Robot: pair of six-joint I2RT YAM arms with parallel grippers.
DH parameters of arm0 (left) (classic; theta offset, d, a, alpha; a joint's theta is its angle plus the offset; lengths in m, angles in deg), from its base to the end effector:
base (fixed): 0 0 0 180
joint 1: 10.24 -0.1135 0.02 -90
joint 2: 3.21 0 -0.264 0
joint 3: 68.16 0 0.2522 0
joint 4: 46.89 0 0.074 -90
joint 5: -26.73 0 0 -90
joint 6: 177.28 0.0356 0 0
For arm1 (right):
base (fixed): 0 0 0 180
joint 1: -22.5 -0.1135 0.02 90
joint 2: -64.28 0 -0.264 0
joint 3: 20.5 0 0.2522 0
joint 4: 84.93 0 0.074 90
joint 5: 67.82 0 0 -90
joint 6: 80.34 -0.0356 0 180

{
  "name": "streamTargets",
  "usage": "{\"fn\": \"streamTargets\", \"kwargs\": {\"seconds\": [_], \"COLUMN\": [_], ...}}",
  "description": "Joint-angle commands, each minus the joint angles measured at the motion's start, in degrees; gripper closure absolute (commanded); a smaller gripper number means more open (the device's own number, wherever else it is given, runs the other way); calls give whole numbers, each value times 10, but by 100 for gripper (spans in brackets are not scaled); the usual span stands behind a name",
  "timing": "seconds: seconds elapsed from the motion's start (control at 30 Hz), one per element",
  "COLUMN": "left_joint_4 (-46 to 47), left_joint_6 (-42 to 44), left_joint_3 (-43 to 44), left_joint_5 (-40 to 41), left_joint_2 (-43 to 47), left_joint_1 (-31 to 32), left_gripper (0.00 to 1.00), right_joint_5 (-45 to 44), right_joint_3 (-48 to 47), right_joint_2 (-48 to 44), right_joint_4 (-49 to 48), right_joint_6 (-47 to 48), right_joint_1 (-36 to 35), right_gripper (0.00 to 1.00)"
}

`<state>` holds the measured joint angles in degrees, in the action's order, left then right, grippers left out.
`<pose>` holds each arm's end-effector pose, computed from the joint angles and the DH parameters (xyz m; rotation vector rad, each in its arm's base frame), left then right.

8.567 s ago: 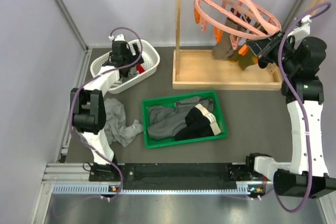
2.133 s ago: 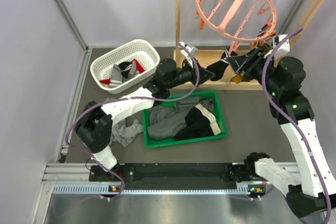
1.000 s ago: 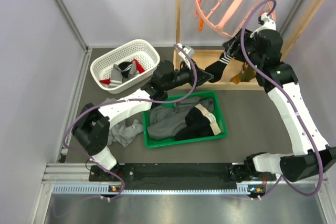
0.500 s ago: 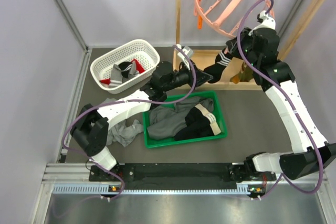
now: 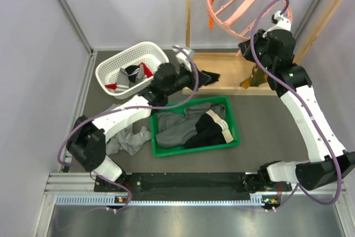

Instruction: Remove the socks clipped to the hanger

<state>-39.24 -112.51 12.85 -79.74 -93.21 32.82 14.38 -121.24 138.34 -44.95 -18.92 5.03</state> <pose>0.2687 -0.2649 0.3356 0.5012 1.6433 -1.1365 0.2678 0.0792 0.4555 0.2740 1.8028 0.4492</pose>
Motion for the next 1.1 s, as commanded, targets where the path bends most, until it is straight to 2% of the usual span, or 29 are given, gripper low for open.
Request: {"fn": "streamTargets", "kwargs": {"seconds": [0.0,0.07,0.17,0.37,0.5,0.6,0.63,0.7,0.77,0.87,1.0,1.07], "left_joint_4": [-95,-121,-169,-201,-211,-263,-274,-277,-257,-228,-219,-191], "left_joint_6": [4,-19,-33,-34,-25,-29,-29,-37,-38,-25,4,7], "left_joint_3": [17,32,66,112,142,179,193,178,157,130,121,109], "left_joint_5": [84,93,107,100,119,139,141,165,189,199,215,177], "left_joint_2": [48,45,15,-71,-126,-171,-179,-180,-158,-121,-78,-52], "left_joint_1": [-118,-194,-274,-361,-383,-390,-390,-389,-389,-386,-370,-359], "left_gripper": [100,100,100,100,100,85,51,25,9,1,1,1], "right_joint_5": [14,18,24,50,64,68,70,76,75,100,111,116], "right_joint_3": [1,3,10,15,34,46,48,49,47,47,46,45], "right_joint_2": [-27,-30,-33,-38,-49,-59,-60,-58,-55,-54,-57,-56], "right_joint_4": [-42,-47,-52,-56,-64,-75,-77,-76,-74,-75,-78,-82], "right_joint_6": [1,2,1,-3,-11,-18,-21,-25,-31,-41,-57,-66], "right_joint_1": [-5,-5,-5,-5,-5,-5,-5,-5,-5,-5,-5,-5], "right_gripper": [100,100,100,98,96,96,96,96,96,96,96,96]}}
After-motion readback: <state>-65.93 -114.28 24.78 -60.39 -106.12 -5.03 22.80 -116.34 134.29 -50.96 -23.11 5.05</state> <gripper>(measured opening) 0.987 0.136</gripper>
